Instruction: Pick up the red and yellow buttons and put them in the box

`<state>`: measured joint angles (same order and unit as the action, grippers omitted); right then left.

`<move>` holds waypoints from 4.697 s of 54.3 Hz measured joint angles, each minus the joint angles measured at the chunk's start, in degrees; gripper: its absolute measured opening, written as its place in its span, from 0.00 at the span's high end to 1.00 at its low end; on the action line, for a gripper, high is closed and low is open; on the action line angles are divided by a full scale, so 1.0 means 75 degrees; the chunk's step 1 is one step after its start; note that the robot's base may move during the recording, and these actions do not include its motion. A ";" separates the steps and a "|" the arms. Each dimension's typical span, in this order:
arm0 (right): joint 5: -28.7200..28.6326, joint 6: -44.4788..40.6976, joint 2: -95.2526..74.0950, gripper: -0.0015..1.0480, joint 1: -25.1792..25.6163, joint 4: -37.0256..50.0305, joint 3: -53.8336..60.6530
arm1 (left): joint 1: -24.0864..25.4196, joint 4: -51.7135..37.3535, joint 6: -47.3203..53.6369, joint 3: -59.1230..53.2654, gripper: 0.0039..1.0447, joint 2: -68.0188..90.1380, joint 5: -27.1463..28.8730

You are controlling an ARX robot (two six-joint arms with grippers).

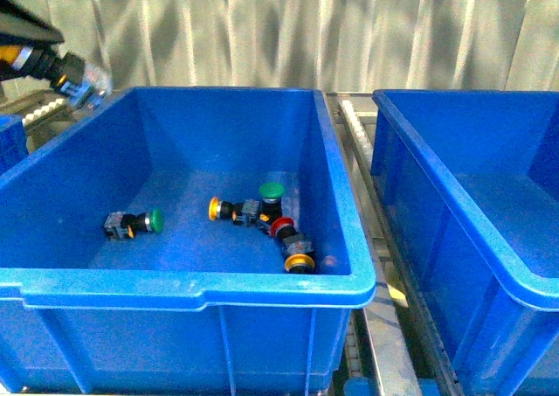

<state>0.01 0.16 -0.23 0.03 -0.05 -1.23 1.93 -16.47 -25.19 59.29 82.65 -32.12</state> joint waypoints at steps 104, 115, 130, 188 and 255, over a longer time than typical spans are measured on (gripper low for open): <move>0.0769 1.1097 -0.8795 0.06 0.2159 0.4479 -0.4753 | -0.4657 -0.5450 -0.4173 0.1693 0.68 0.3383 -0.0481; 0.1125 1.1727 -0.9355 0.06 0.1072 0.4622 -0.5161 | -0.4677 -0.5563 -0.4334 0.1830 0.68 0.3649 -0.0458; 0.1341 1.2036 -0.9559 0.06 0.0271 0.4715 -0.5540 | -0.4753 -0.5761 -0.4543 0.2098 0.68 0.3899 -0.0460; 0.1425 1.2517 -0.9034 0.06 -0.0493 0.4549 -0.5665 | -0.5135 -0.5692 -0.4905 0.2646 0.68 0.4535 -0.0277; 0.1352 1.1797 -0.9107 0.74 0.0119 0.4357 -0.5391 | -0.4217 -0.5447 -0.4741 0.1807 0.07 0.3360 0.1084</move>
<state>10.15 88.64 -68.53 0.93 32.62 -41.67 -29.69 -57.32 -60.75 72.84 107.85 -23.99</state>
